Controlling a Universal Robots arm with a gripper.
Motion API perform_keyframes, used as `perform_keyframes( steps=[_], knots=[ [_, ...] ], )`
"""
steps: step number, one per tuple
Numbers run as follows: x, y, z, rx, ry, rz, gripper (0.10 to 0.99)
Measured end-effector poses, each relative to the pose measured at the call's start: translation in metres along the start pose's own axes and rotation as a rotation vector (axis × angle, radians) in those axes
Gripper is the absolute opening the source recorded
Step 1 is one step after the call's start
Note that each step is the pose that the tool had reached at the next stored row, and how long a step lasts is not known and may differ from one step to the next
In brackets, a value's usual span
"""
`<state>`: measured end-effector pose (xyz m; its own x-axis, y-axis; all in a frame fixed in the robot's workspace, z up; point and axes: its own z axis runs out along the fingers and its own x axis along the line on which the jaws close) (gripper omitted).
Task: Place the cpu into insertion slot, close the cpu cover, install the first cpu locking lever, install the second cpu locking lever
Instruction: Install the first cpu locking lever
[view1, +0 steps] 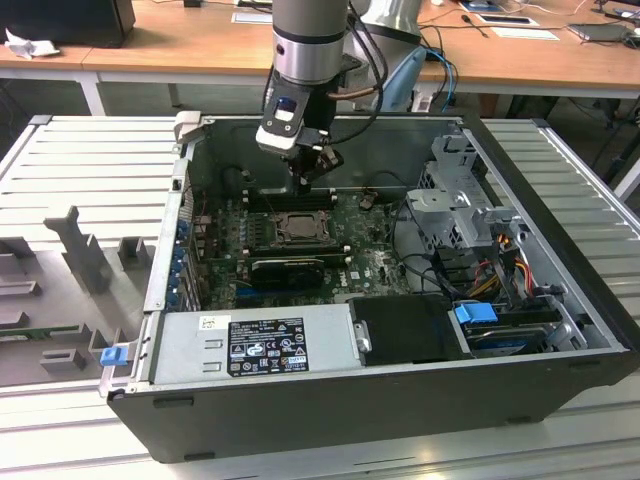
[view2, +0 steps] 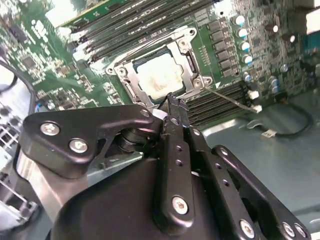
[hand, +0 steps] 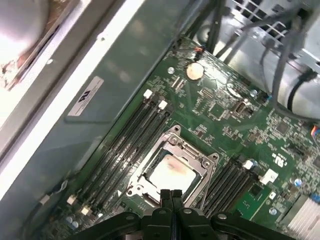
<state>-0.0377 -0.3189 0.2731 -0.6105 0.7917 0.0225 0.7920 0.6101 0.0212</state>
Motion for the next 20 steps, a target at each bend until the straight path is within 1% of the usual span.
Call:
perform_keyframes(
  steps=[2, 4, 7, 10, 14, 16, 17, 19, 20],
  knots=[
    [0.0, 0.0, 0.0001, 0.001, 0.0012, -0.057, 0.106],
    [0.0, 0.0, 0.0001, 0.002, 0.0021, -0.099, 0.106],
    [0.0, 0.0, 0.0001, 0.003, 0.0031, -0.148, 0.106],
    [0.0, 0.0, 0.0002, 0.005, 0.005, -0.235, 0.106],
    [0.0, 0.0, 0.0003, 0.007, 0.0066, -0.314, 0.106],
    [0.0, 0.0, 0.0004, 0.008, 0.0073, -0.344, 0.106],
    [0.0, 0.0, 0.0004, 0.008, 0.0079, -0.372, 0.106],
    [0.0, 0.0, 0.0005, 0.009, 0.0085, -0.402, 0.106],
    [0.0, 0.0, 0.0005, 0.01, 0.0091, -0.43, 0.106]
  ],
)
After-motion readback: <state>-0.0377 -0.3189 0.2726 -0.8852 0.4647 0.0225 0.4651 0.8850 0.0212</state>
